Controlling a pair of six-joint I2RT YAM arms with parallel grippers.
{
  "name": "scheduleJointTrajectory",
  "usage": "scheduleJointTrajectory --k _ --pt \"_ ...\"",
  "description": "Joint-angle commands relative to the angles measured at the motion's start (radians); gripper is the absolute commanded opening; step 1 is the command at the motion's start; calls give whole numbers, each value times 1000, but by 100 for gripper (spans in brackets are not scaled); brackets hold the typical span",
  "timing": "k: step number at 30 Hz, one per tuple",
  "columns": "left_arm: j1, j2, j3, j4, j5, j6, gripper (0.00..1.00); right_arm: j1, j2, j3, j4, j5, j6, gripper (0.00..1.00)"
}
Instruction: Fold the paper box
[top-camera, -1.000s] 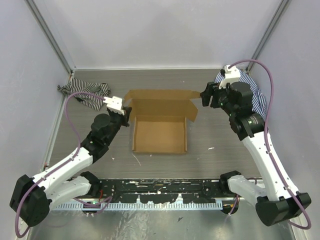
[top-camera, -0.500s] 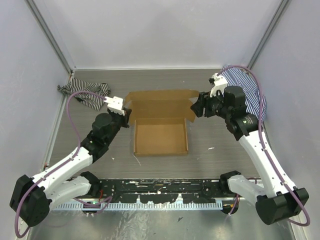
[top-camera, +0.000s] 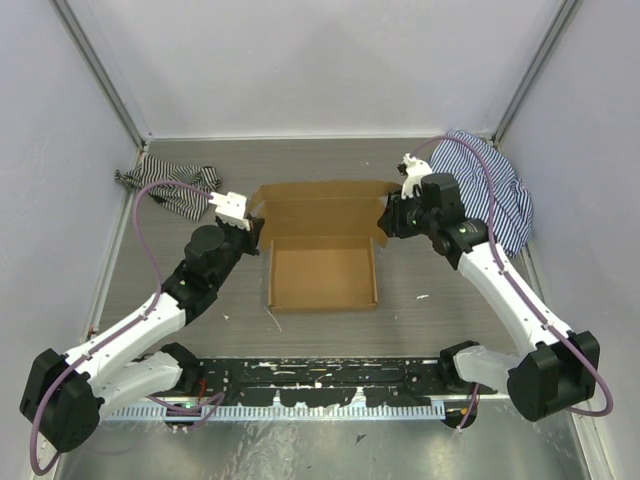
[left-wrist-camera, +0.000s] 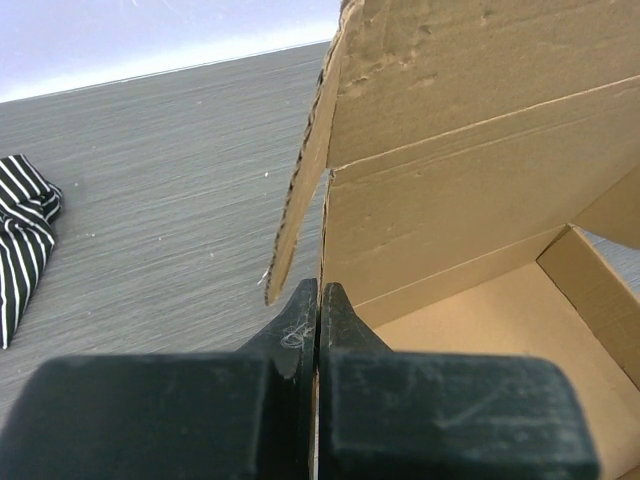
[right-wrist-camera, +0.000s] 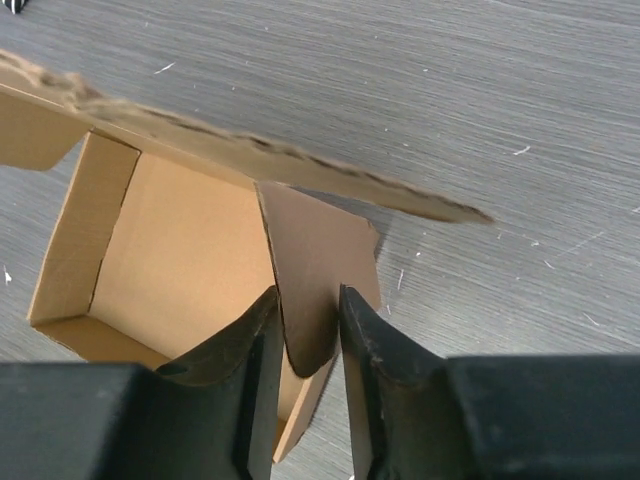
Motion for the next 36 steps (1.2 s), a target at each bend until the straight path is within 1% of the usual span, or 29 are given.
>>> scheduleJointTrajectory --k 1,2,3,7,13,20,23,29,36 --pt "-2 1 40 28 23 -21 0 50 18 38 83 39 17 29" --pt "-2 3 42 27 28 -24 0 60 22 42 83 56 23 24" --pt "-2 4 42 26 33 -28 0 70 23 43 83 63 27 21" --pt "-4 6 43 21 51 -50 0 113 30 47 82 117 53 17" --pt "-15 -8 22 13 47 -70 0 157 15 26 94 203 91 14" --pt "-30 -45 -16 -18 36 -106 0 197 -51 -35 90 250 148 13" --pt "-40 -62 -38 -30 34 -116 0 209 -85 -54 86 247 174 13" --pt "-65 -104 -71 -60 18 -131 0 259 -108 -105 83 283 208 13" --pt "-92 -157 -109 -115 4 -156 0 344 -120 -150 75 394 239 14"
